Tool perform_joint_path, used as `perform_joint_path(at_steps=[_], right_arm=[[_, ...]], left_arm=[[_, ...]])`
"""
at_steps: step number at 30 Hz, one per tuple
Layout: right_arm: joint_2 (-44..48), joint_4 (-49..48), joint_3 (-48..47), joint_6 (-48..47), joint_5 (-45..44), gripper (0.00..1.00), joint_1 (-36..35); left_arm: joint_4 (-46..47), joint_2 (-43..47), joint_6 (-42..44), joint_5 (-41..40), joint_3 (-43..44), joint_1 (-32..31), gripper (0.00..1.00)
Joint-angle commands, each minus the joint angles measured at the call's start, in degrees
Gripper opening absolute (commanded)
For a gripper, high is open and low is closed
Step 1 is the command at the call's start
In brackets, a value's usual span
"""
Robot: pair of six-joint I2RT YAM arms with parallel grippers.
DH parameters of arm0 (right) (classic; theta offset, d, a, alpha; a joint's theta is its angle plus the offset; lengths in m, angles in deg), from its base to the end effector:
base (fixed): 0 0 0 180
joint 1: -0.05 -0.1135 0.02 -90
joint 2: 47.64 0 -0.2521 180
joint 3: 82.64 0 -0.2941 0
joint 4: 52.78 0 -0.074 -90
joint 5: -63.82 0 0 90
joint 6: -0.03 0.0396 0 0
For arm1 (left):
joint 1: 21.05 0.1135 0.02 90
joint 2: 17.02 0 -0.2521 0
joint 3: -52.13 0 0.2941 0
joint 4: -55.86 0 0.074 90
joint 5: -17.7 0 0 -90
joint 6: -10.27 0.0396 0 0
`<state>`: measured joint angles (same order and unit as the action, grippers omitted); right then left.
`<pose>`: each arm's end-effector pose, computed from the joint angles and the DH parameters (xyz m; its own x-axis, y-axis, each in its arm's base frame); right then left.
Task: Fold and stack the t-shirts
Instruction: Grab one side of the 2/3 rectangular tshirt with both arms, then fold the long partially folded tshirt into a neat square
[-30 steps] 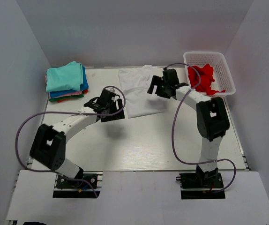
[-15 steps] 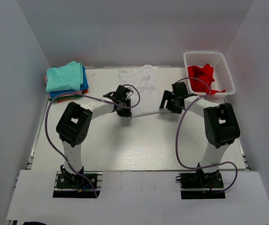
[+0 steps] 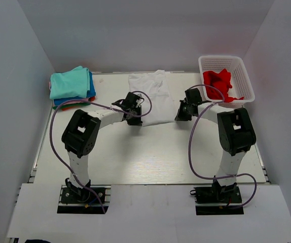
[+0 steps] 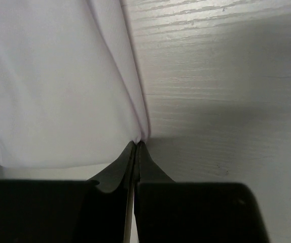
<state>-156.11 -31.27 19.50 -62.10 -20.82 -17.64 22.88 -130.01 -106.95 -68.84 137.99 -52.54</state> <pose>0.4015 0.1319 0.1133 -0.8317 0.2232 -0.5083 0.0358 0.9352 0.3522 0.3712 -0.2302 0.1130 -0.9077 0.0206 -0.4192 0.1483 0.9501 -0.2745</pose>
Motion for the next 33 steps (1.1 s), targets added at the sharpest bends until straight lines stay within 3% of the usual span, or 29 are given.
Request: perform_joint_path(at_steps=[1, 6, 10, 13, 18, 23, 26, 33], right_arm=[[2.2, 0.5, 1.1, -1.4, 3.4, 0.00, 0.0], [8.8, 3.5, 7.5, -2.8, 5.8, 0.00, -0.3], [23.7, 3.4, 19.7, -2.6, 11.5, 0.00, -0.6], [32.9, 8.6, 23.4, -3.4, 12.4, 0.00, -0.7], [44.9, 19.2, 20.7, -8.2, 12.4, 0.00, -0.7], [48.3, 22.0, 14.8, -7.9, 11.9, 0.00, -0.3], [47.2, 21.9, 11.3, -7.6, 12.2, 0.00, -0.3], [36.9, 21.1, 2.1, -7.2, 14.6, 0.00, -0.2]], left_arm=[[2.1, 4.9, -0.5, 0.9, -4.3, -0.2, 0.00], [3.4, 16.8, -1.9, 3.6, -14.3, -1.5, 0.00], [-1.4, 26.0, -3.3, 9.1, -18.8, -3.6, 0.00], [-5.8, 31.3, -4.4, 12.3, -22.0, -4.9, 0.00], [-11.2, 45.8, -6.4, 15.9, -23.8, -6.1, 0.00], [-12.6, 50.9, -7.3, 15.3, -21.6, -6.1, 0.00], [-13.9, 51.5, -7.3, 11.0, -19.3, -6.1, 0.00], [-16.1, 48.7, -8.9, 1.9, -15.0, -5.6, 0.00]])
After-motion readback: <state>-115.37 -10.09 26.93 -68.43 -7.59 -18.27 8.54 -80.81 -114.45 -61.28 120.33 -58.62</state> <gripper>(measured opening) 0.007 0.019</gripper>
